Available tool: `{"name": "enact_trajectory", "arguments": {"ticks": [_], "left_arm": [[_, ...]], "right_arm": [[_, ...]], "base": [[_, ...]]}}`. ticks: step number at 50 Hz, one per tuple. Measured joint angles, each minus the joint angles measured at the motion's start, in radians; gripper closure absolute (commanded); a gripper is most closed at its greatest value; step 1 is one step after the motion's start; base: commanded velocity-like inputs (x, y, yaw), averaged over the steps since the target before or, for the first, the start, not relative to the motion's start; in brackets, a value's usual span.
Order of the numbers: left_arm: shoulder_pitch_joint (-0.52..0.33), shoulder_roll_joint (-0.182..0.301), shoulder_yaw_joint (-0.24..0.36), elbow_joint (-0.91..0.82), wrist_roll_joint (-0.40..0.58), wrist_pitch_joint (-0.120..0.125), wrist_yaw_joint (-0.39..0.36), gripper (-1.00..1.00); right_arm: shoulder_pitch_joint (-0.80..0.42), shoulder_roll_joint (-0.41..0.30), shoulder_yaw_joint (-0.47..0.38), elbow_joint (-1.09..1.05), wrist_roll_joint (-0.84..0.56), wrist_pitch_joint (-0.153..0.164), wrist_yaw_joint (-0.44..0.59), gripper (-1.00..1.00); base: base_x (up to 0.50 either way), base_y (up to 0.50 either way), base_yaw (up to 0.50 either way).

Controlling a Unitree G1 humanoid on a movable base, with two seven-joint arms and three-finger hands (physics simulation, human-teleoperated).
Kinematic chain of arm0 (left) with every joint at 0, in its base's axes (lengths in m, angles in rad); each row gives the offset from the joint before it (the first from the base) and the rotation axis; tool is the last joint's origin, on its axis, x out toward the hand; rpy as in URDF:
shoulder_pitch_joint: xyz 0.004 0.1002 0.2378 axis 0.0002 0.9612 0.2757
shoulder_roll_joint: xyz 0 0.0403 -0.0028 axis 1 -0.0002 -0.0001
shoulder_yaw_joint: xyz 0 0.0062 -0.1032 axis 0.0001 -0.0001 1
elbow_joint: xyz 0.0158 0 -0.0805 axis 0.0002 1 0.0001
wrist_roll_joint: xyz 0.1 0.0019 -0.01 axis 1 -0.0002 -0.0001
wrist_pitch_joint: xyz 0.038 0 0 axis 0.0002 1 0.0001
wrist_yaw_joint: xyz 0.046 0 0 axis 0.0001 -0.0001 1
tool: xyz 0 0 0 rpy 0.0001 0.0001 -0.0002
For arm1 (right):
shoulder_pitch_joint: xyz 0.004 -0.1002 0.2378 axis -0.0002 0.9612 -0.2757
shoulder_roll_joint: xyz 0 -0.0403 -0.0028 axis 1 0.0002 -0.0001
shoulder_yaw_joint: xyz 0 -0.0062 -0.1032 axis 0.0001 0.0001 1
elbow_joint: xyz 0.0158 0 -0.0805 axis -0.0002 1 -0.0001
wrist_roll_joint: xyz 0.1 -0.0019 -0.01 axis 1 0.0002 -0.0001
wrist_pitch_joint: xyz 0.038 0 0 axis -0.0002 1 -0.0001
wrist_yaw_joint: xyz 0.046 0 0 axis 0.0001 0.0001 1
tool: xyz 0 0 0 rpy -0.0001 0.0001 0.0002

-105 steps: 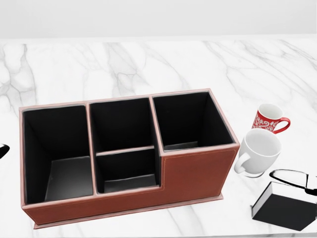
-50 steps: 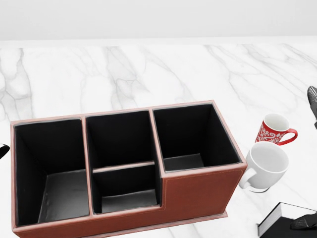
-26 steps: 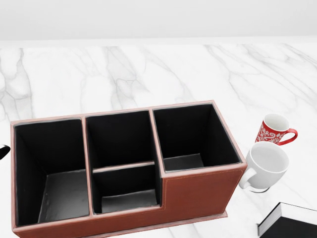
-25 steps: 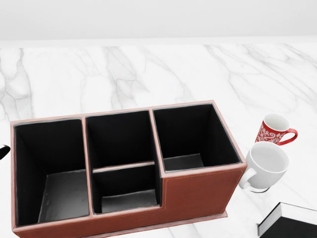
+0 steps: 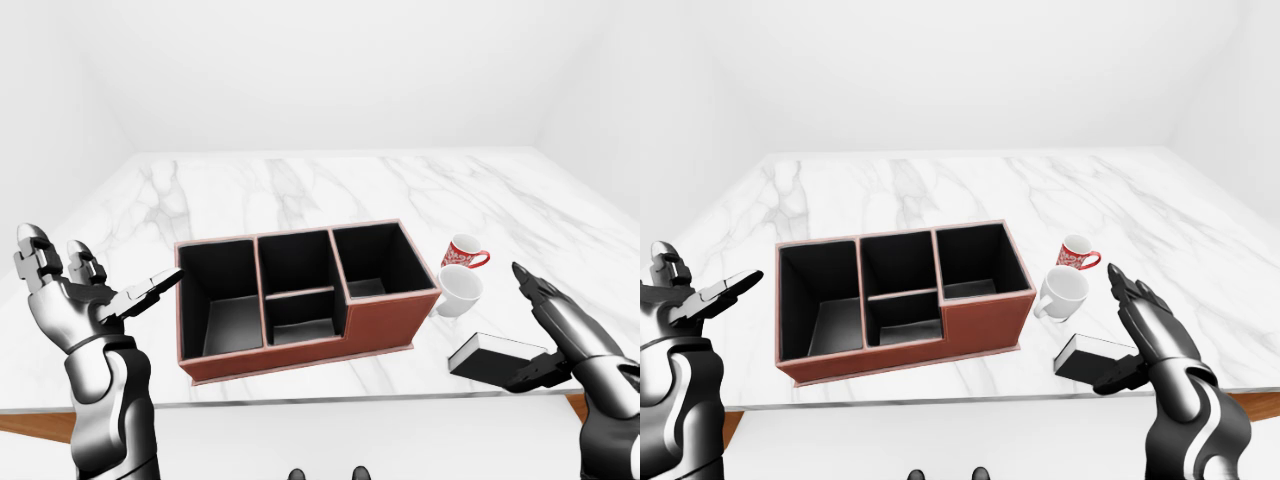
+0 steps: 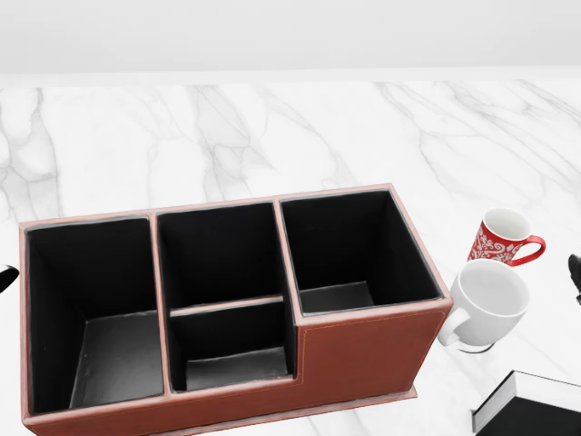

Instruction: Pick up the book and place it in the right compartment of the caddy.

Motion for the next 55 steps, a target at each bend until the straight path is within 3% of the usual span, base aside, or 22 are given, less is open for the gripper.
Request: {"name": "enact_trajectory", "arguments": {"ticks": [55], "left_arm": [[-0.002, -0.001, -0.006, 0.014, 0.003, -0.009, -0.002, -1.0]], "right_arm": [[-0.043, -0.09, 0.053, 0.332, 0.007, 0.0, -0.148, -1.0]], "base": [[0.0, 0.0, 0.0]]}}
